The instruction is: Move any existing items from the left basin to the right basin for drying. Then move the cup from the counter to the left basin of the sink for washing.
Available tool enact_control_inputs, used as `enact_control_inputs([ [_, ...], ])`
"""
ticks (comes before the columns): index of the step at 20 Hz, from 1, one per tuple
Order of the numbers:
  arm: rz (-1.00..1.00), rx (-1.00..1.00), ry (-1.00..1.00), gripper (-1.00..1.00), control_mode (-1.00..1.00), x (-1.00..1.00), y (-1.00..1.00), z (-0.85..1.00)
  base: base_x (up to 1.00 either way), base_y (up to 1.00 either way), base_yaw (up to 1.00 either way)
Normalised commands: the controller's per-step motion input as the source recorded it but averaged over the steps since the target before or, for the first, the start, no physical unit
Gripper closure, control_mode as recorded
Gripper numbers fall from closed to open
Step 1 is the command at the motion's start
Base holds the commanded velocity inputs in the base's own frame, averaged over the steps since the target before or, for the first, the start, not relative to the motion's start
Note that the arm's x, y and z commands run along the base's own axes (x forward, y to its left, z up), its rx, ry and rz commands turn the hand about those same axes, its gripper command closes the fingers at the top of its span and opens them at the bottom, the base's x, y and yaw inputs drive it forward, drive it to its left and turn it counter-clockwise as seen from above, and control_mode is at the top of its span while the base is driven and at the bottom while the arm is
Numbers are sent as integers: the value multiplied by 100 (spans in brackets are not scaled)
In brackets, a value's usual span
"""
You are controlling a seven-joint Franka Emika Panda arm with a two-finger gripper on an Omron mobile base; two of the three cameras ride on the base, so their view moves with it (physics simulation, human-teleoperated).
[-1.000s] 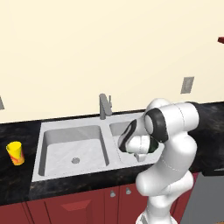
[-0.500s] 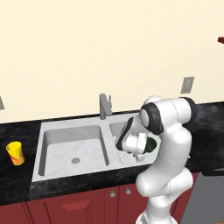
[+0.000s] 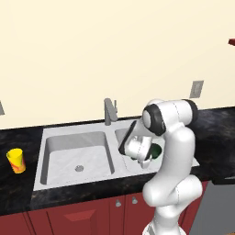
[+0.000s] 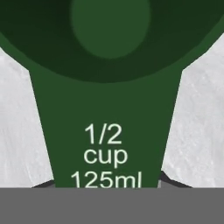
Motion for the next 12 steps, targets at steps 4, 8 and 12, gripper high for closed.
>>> enact_control_inputs([
  [4, 2, 0, 0, 100, -100, 16, 0, -22, 0, 0, 0],
  [8, 2, 0, 0, 100, -100, 14, 0, -22, 0, 0, 0],
  [12, 1, 0, -4, 100, -100, 6, 0, -16, 0, 0, 0],
])
